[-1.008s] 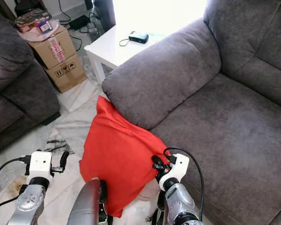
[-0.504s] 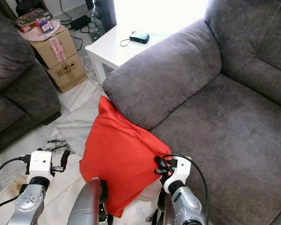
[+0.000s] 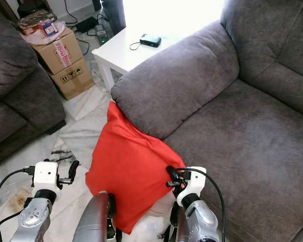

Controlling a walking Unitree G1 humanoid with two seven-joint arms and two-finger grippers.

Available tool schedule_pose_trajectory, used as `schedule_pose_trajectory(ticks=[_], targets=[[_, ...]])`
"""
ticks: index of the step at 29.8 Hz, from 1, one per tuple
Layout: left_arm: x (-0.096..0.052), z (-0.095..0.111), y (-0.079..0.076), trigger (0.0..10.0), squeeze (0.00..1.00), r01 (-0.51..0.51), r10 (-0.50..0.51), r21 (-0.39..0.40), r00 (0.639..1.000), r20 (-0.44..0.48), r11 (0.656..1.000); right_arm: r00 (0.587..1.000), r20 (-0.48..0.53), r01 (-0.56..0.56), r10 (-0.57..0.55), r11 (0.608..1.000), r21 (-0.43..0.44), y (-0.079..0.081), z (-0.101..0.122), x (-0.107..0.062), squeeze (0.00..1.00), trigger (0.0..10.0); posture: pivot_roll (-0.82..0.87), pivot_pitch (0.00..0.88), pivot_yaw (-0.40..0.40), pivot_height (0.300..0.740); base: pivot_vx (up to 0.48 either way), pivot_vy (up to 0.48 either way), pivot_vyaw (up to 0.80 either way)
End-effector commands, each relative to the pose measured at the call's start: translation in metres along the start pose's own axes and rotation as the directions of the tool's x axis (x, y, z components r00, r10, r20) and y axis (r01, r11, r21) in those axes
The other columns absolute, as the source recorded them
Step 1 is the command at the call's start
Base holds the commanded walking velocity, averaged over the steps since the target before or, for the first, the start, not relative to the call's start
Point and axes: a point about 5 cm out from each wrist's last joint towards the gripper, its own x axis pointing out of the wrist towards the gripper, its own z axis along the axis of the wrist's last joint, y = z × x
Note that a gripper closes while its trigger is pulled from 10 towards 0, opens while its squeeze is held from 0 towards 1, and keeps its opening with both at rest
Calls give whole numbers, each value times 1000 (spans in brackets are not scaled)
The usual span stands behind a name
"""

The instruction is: Move the pillow to the sofa from floor

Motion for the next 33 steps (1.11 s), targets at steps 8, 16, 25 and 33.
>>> schedule_pose_trajectory(ticks=[8,16,25,33], targets=[[-1,-5,2,10000,0,-3,3,-4,1000,-28,1000,999,49,15,-14,1000,-22,-4,13,3,0,10000,153,168,9,616,0,0,0],[2,-3,1,10000,0,4,-4,1,1000,-20,1000,999,51,20,-18,1000,-23,-2,14,5,0,10000,153,147,13,643,0,0,0],[3,-2,2,10000,0,2,-2,3,1000,-14,1000,998,61,21,-19,1000,-22,-2,16,6,0,10000,151,140,14,688,0,0,0],[5,-1,1,10000,0,3,-3,1,1000,-9,1000,998,67,20,-19,1000,-20,-3,18,7,0,10000,150,137,14,738,0,0,0]])
